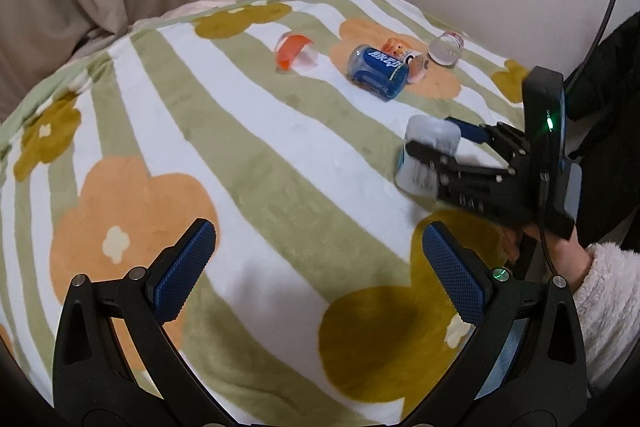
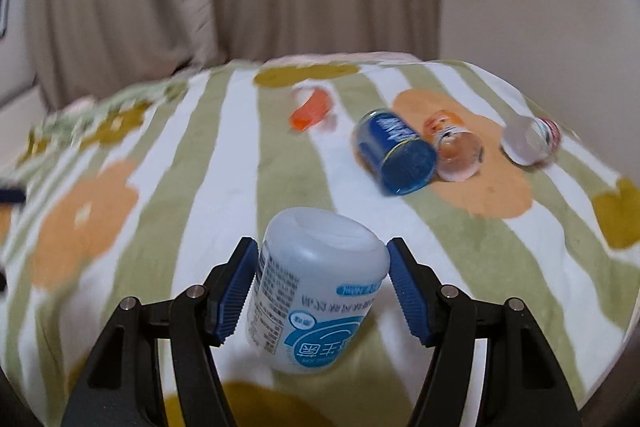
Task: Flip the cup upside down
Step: 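Rotate the right gripper to turn the cup rim-down onto the blanket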
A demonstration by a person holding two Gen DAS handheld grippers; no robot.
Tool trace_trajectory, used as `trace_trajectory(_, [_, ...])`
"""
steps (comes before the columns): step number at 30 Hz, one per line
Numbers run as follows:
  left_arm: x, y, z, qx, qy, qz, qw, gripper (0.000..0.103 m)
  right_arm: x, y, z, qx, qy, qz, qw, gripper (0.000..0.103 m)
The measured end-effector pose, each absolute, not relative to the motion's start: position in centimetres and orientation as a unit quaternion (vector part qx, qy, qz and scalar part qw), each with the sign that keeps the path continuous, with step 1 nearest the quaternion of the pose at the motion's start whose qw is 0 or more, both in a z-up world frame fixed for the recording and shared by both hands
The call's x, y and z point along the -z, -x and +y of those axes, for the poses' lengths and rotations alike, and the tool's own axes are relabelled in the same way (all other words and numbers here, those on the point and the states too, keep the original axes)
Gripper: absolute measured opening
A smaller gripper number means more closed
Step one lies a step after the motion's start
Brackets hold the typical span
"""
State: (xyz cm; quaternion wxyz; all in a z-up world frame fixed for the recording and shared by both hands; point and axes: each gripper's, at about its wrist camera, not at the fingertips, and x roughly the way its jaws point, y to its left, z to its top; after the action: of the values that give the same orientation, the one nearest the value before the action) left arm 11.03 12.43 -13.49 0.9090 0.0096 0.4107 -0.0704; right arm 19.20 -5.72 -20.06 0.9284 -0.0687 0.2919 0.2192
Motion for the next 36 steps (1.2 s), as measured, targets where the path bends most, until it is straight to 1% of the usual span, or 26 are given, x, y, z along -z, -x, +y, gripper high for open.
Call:
trace_trajectory(7, [13.2, -10.9, 12.0, 0.077, 0.016, 0.406, 0.910, 0.103, 19.3, -18.0, -5.2, -0.280, 0.179, 0.317, 0.888, 0.062])
trace_trajectory(12, [12.9, -10.7, 11.7, 0.076, 0.013, 0.406, 0.910, 0.103, 19.1, -18.0, -4.2, -0.305, 0.244, 0.335, 0.857, 0.061])
trace_trajectory(16, [12.6, -10.4, 11.8, 0.074, 0.013, 0.404, 0.912, 0.103, 19.4, -18.0, -3.6, -0.308, 0.259, 0.341, 0.850, 0.062])
trace_trajectory(21, [12.4, -10.3, 12.0, 0.067, 0.011, 0.402, 0.913, 0.103, 19.6, -18.1, -3.7, -0.295, 0.241, 0.351, 0.856, 0.062])
trace_trajectory(22, [12.4, -10.2, 12.1, 0.066, 0.011, 0.402, 0.913, 0.103, 19.6, -18.2, -3.8, -0.294, 0.235, 0.355, 0.856, 0.064])
trace_trajectory(24, [12.4, -10.3, 12.1, 0.064, 0.011, 0.401, 0.914, 0.103, 19.8, -18.4, -3.8, -0.290, 0.225, 0.369, 0.854, 0.087])
trace_trajectory(25, [12.3, -10.3, 12.1, 0.064, 0.012, 0.400, 0.914, 0.103, 19.9, -18.4, -3.7, -0.289, 0.222, 0.371, 0.854, 0.103])
trace_trajectory(30, [12.3, -10.2, 11.8, 0.064, 0.008, 0.398, 0.915, 0.103, 20.2, -18.1, -4.2, -0.289, 0.191, 0.350, 0.870, 0.103])
trace_trajectory(36, [11.9, -9.9, 11.7, 0.058, 0.001, 0.394, 0.917, 0.103, 20.2, -18.2, -4.8, -0.279, 0.173, 0.344, 0.880, 0.103])
